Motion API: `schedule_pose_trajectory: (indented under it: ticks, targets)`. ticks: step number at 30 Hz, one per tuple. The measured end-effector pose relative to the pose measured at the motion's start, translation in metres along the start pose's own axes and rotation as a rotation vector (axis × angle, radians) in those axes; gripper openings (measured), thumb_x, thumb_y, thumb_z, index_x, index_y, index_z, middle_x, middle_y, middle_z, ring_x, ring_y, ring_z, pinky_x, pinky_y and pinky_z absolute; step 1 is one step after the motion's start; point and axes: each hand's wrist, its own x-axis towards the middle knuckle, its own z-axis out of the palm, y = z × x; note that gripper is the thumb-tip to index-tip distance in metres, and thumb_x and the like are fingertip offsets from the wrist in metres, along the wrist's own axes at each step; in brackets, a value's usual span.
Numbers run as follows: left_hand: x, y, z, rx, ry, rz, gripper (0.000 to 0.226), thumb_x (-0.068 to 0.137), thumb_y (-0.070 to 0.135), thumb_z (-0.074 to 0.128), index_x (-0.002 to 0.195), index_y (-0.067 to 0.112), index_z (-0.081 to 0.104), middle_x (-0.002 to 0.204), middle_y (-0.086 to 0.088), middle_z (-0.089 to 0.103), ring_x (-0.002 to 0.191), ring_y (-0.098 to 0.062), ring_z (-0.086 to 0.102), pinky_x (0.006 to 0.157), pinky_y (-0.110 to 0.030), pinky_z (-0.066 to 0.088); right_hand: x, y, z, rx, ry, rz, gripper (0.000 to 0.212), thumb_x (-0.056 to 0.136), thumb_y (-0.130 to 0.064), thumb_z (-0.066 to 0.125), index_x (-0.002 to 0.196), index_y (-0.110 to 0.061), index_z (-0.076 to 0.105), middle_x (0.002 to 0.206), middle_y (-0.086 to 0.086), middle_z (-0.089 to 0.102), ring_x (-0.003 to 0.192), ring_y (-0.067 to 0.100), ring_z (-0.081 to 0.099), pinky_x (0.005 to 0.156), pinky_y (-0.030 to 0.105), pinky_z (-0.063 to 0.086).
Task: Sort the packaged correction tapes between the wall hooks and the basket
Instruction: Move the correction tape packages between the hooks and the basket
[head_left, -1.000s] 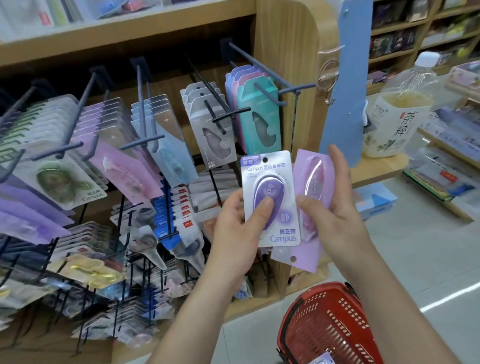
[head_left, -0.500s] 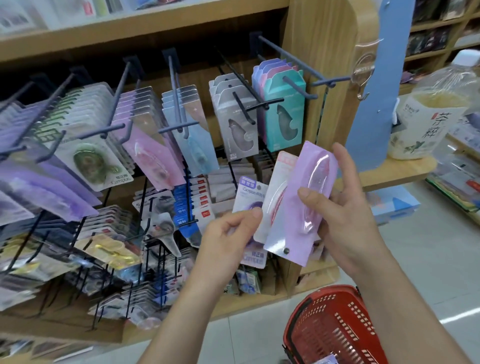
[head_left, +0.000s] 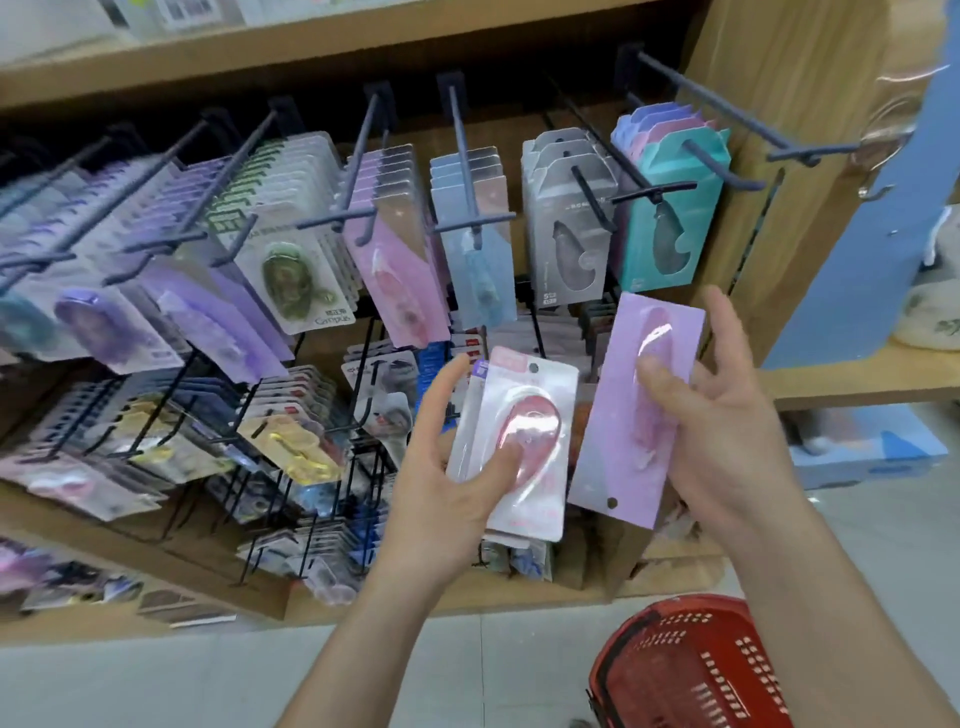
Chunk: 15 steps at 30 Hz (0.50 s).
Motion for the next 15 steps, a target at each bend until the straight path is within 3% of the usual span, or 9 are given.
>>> schedule_pose_trajectory:
  ticks: [3,5,7,9,12,15]
  targets:
    - [-0.009,-0.008,-0.009,0.120,0.000,0.044,0.040,0.093,0.021,0.067,0.113,0.055,0.065,0.121,0.027,0.064,0.121,0.007,0.054,0.101,-0.021,0.046,0.003,-0.002,0.017,0.413,-0.094,0.175,0.035,0.093,-0.017,0.059,0.128,-0.020,0.055,0.107,-0.001,0.069,0.094,0.015,0.067,0.075,0.030,0.056]
    - [-0.017,-0.010,-0.014,0.126,-0.011,0.018,0.039,0.095,0.016,0.063,0.101,0.054,0.072,0.112,0.025,0.070,0.112,0.002,0.061,0.091,-0.018,0.048,0.002,0.002,0.032,0.567,-0.103,0.229,0.014,0.095,-0.011,0.054,0.108,-0.016,0.056,0.091,0.001,0.067,0.083,0.015,0.067,0.069,0.027,0.057]
    - [-0.024,-0.009,-0.018,0.080,-0.011,0.005,0.037,0.096,0.017,0.061,0.098,0.051,0.074,0.108,0.023,0.072,0.107,0.001,0.063,0.087,-0.013,0.047,0.001,0.008,0.046,0.693,-0.065,0.251,0.017,0.089,-0.004,0.057,0.099,-0.016,0.052,0.089,0.003,0.068,0.087,0.018,0.069,0.075,0.031,0.059]
    - [-0.029,-0.009,-0.025,-0.030,0.025,-0.015,0.028,0.095,0.018,0.060,0.104,0.038,0.077,0.109,0.016,0.073,0.107,-0.003,0.064,0.089,-0.016,0.048,-0.002,0.014,0.059,0.760,-0.038,0.239,0.031,0.079,0.001,0.063,0.101,-0.016,0.049,0.089,0.003,0.070,0.090,0.019,0.069,0.078,0.032,0.059]
    - [-0.033,-0.009,-0.040,-0.143,0.108,-0.043,0.020,0.089,0.027,0.066,0.105,0.029,0.077,0.110,0.008,0.074,0.107,-0.012,0.065,0.090,-0.027,0.051,-0.010,0.019,0.067,0.580,-0.086,0.173,0.049,0.073,0.003,0.066,0.112,-0.020,0.048,0.087,0.000,0.072,0.086,0.015,0.069,0.075,0.029,0.058]
    - [-0.032,-0.002,-0.055,-0.148,0.214,-0.045,0.017,0.081,0.038,0.065,0.088,0.029,0.078,0.092,0.009,0.075,0.089,-0.008,0.067,0.077,-0.019,0.051,-0.020,0.018,0.064,0.062,-0.248,0.078,0.065,0.067,-0.005,0.077,0.121,-0.032,0.052,0.087,-0.003,0.072,0.083,0.014,0.068,0.073,0.032,0.057]
